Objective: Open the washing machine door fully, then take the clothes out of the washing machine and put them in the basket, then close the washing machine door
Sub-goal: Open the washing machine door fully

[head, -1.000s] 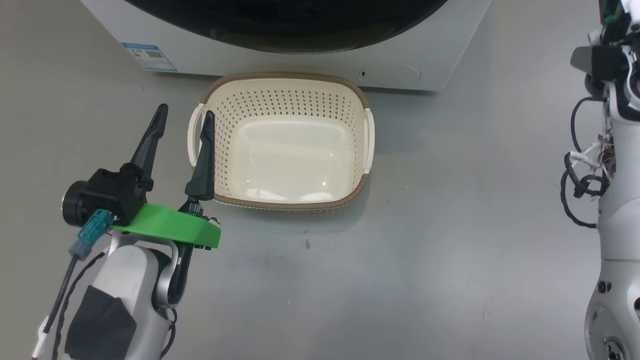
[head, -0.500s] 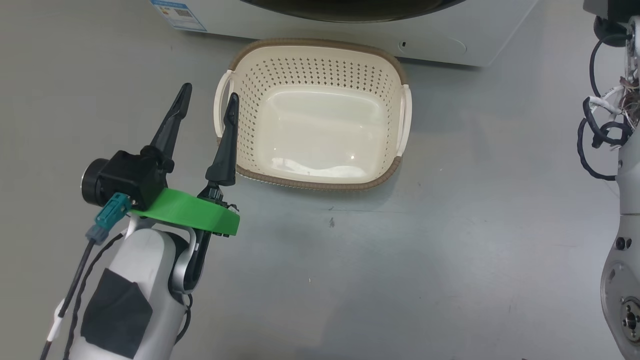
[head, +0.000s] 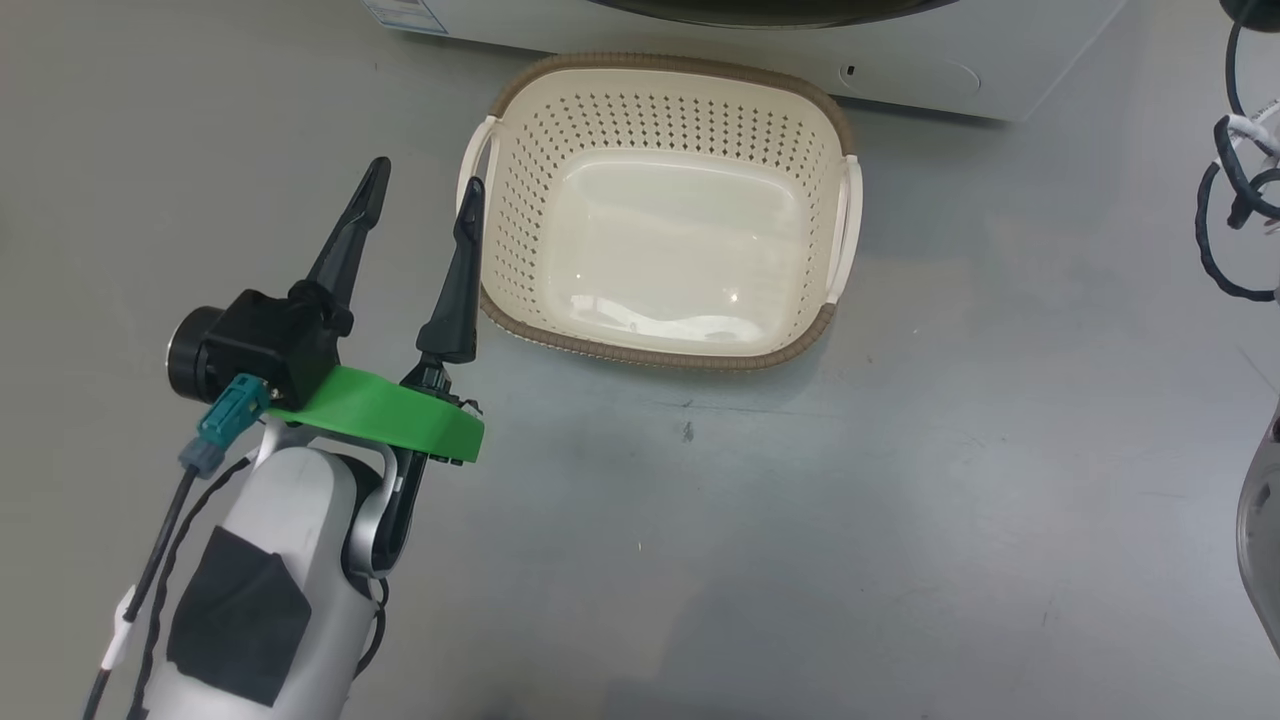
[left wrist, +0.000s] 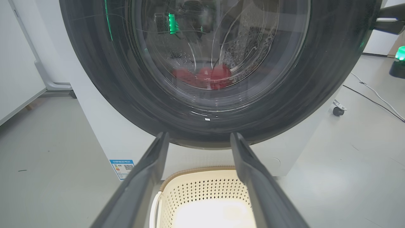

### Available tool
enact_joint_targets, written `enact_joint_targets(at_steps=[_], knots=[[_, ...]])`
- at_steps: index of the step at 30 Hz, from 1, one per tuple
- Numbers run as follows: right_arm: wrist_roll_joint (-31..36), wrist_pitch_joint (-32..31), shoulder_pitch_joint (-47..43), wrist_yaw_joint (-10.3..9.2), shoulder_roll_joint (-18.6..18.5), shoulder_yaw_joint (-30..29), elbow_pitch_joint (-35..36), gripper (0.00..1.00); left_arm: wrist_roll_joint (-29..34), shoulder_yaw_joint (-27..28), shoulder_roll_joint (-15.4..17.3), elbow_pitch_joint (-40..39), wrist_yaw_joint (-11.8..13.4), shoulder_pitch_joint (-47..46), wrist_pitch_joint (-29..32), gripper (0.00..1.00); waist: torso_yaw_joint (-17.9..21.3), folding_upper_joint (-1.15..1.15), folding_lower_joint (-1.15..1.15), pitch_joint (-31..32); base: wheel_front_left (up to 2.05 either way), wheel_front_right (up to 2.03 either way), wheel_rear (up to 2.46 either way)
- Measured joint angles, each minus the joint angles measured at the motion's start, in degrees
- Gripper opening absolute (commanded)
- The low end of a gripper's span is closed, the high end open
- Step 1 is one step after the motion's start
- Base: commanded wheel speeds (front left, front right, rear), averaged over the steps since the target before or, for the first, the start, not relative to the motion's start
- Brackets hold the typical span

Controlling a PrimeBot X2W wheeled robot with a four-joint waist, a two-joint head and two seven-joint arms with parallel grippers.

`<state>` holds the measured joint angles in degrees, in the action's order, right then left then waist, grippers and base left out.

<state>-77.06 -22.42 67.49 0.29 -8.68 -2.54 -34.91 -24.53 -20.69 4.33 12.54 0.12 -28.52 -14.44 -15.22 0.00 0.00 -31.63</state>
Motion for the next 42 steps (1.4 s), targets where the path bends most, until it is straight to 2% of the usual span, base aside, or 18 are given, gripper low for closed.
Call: enact_joint_targets(at_steps=[10,24,42], knots=[[-1.57,-3.69,1.70,0.29,-0.90,0.27,-2.87,0.00,0.60,0.40,-0.40,0.29,-0.44,-0.50,0.00,1.00,-0.12,0.00,0.00,-0.21,0.00,0.00,0.00],[-5.72,-9.64,1.65,3.15,-0.90,-0.33,-6.50,0.00,1.19,1.68,-0.97,1.57,-0.51,-0.91,-0.01,1.00,1.04,0.00,0.00,0.64,0.00,0.00,0.00],[-8.56,-17.34,-1.55,5.19,-0.52,0.63,-8.54,0.00,1.94,2.87,-1.30,3.33,-0.51,-0.68,-0.01,1.00,2.77,0.00,0.00,3.95,0.00,0.00,0.00]])
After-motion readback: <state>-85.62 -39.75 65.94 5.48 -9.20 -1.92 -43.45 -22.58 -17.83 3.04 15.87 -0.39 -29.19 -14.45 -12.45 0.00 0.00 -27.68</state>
